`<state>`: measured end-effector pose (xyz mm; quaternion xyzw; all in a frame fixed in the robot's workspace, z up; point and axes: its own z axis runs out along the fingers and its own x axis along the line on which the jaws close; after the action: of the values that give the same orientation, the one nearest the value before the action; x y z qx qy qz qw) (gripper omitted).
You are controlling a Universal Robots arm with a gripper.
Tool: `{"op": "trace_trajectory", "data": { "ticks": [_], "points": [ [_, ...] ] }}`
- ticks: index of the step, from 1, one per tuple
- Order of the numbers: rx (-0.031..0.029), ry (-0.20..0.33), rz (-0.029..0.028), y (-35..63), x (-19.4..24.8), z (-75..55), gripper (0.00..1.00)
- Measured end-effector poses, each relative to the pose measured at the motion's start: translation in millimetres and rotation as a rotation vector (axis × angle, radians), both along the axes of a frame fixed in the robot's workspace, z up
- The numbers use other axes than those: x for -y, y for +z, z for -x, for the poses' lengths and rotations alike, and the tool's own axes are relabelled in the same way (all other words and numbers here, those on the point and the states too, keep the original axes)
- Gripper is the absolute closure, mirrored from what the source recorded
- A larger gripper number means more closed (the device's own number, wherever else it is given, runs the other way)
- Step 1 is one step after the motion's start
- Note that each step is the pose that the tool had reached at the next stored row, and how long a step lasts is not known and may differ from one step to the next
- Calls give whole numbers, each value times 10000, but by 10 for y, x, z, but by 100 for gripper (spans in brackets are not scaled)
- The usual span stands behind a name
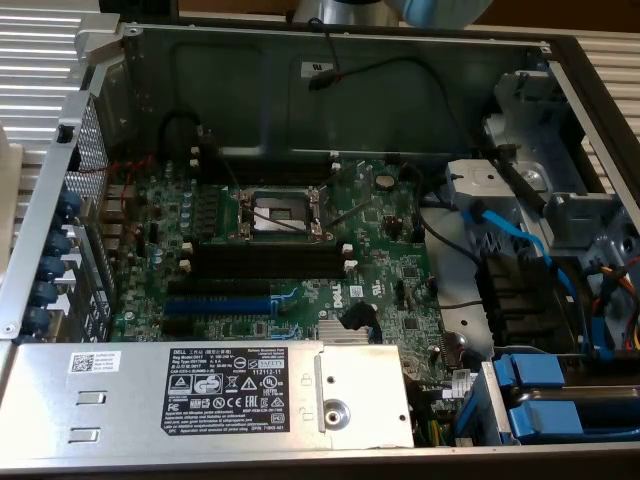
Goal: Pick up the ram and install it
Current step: 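Reach for the ram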
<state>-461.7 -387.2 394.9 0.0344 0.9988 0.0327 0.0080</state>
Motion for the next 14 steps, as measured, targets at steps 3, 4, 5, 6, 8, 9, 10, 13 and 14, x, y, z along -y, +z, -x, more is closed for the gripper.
{"op": "trace_trajectory", "data": {
  "ticks": [3, 4, 5, 6, 8, 9, 10, 13, 14],
  "points": [
    [-2, 1, -1, -8, -7, 136, 89],
    [0, 1, 0, -12, -23, 177, 89],
    [-1, 0, 0, -15, -47, 216, 89],
    [0, 0, -1, -19, -73, 245, 89],
    [0, 0, -1, -24, -128, 300, 89],
    [-2, 1, -2, -25, -139, 345, 89],
    [0, 0, -13, -26, -140, 390, 89],
    [0, 8, -26, -26, -118, 501, 89],
    [-1, 19, -26, -26, -103, 514, 89]
  ]
}}
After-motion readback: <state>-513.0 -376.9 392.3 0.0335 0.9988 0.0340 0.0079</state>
